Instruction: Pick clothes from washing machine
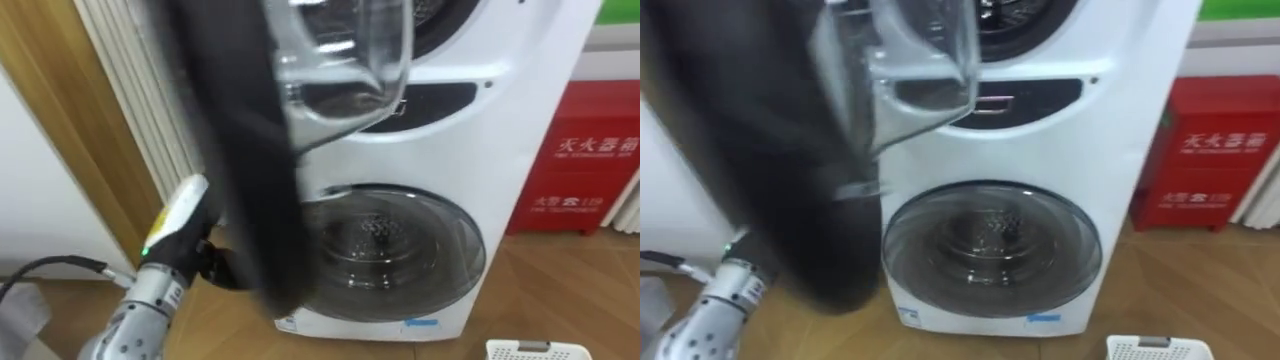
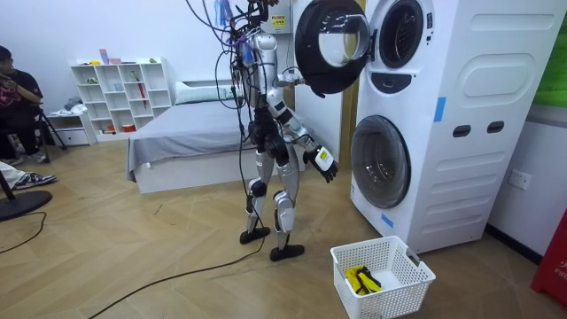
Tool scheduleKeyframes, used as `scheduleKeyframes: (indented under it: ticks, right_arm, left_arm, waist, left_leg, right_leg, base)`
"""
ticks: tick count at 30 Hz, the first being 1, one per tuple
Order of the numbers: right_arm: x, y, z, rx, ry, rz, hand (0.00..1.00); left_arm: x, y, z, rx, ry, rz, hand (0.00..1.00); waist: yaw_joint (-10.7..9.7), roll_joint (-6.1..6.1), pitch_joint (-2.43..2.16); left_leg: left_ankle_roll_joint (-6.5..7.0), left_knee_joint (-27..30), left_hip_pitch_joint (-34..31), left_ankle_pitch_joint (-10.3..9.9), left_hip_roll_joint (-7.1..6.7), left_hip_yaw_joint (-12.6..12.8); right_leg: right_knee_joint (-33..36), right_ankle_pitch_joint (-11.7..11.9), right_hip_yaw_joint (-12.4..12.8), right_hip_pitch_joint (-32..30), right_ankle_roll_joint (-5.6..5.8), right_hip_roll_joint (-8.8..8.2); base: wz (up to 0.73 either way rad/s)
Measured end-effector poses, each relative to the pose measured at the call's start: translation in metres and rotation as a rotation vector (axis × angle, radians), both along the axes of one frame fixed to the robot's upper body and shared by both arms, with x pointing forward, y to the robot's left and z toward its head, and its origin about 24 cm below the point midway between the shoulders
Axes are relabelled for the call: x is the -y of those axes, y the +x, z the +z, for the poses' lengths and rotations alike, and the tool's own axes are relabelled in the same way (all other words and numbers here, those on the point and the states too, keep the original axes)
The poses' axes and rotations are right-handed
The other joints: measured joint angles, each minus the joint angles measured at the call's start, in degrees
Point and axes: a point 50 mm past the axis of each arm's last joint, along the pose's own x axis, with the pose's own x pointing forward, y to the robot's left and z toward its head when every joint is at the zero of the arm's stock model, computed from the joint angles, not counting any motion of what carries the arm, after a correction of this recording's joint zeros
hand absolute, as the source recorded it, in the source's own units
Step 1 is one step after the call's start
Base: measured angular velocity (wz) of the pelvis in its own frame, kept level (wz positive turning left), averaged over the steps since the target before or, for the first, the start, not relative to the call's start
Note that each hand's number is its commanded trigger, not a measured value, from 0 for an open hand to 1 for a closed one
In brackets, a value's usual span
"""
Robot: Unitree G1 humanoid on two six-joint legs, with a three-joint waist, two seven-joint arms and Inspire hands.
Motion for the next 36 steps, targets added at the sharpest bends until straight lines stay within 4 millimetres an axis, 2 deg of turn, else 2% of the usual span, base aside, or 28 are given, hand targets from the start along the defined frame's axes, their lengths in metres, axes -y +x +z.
scheduleKeyframes:
  ticks: [5,7,11,19,22,24,28,31,36]
  right_arm:
    - [-0.004,0.000,-0.001,-0.007,0.002,0.007,0.00]
    - [-0.004,0.000,-0.001,-0.006,-0.004,0.011,0.00]
    - [-0.004,0.002,0.000,0.009,-0.013,0.006,0.00]
    - [-0.005,0.005,0.001,0.020,-0.013,0.011,0.00]
    - [-0.010,0.005,0.000,0.018,-0.009,0.020,0.00]
    - [-0.017,0.003,-0.003,0.012,0.013,0.009,0.00]
    - [-0.023,0.002,-0.005,0.001,0.034,0.010,0.00]
    - [-0.027,0.002,-0.007,-0.010,0.033,0.035,0.00]
    - [-0.028,-0.002,-0.010,-0.054,0.033,0.033,0.00]
  left_arm:
    - [0.012,-0.010,-0.015,-0.077,-0.021,-0.049,0.00]
    - [0.012,-0.014,-0.020,-0.102,-0.031,-0.049,0.00]
    - [0.013,-0.022,-0.029,-0.141,-0.046,-0.043,0.00]
    - [0.016,-0.023,-0.031,-0.149,-0.052,-0.051,0.00]
    - [0.021,-0.023,-0.036,-0.170,-0.061,-0.059,0.00]
    - [0.028,-0.023,-0.044,-0.203,-0.084,-0.057,0.00]
    - [0.045,-0.027,-0.051,-0.230,-0.102,-0.100,0.00]
    - [0.053,-0.022,-0.045,-0.211,-0.111,-0.125,0.00]
    - [0.067,0.006,-0.010,-0.077,-0.125,-0.175,0.00]
  waist:
    - [-0.02,0.30,-0.31]
    - [0.23,0.33,-0.33]
    - [0.15,0.03,-0.25]
    - [-0.52,-0.41,-0.04]
    - [-0.59,-0.74,0.26]
    - [-0.93,-1.08,0.46]
    - [-1.86,-1.16,0.47]
    - [-2.02,-1.25,0.46]
    - [-2.02,-1.10,0.34]
  left_leg:
    - [0.00,-0.06,0.35,0.00,0.12,0.65]
    - [0.00,-0.06,0.72,0.00,0.22,1.96]
    - [-0.01,-0.11,1.34,-0.01,0.21,3.55]
    - [-0.02,-0.23,1.95,-0.01,0.23,6.64]
    - [-0.03,-0.49,2.05,-0.02,0.24,6.83]
    - [-0.16,-0.79,1.98,-0.12,0.39,7.38]
    - [-0.18,-1.20,1.33,-0.16,0.39,7.39]
    - [-0.17,-1.47,1.14,-0.18,0.35,7.52]
    - [-0.20,-2.03,1.28,-0.26,0.51,8.38]
  right_leg:
    - [0.05,0.06,0.80,-0.18,-0.02,0.37]
    - [0.33,0.06,1.73,-0.41,-0.05,0.62]
    - [0.93,-0.11,2.86,-0.79,-0.15,0.89]
    - [1.00,0.27,5.64,-1.44,-0.31,1.74]
    - [0.77,0.62,6.43,-1.43,-0.30,2.08]
    - [0.81,0.87,6.46,-1.74,-0.37,2.24]
    - [1.01,1.16,6.52,-2.53,-0.30,2.32]
    - [0.93,1.24,7.86,-3.25,-0.26,2.78]
    - [0.83,1.86,8.70,-3.28,-0.28,3.33]
  base:
    - [-0.10]
    - [-0.25]
    - [-0.21]
    - [-0.20]
    - [-0.15]
    - [-0.05]
    - [0.01]
    - [-0.11]
    - [-0.08]
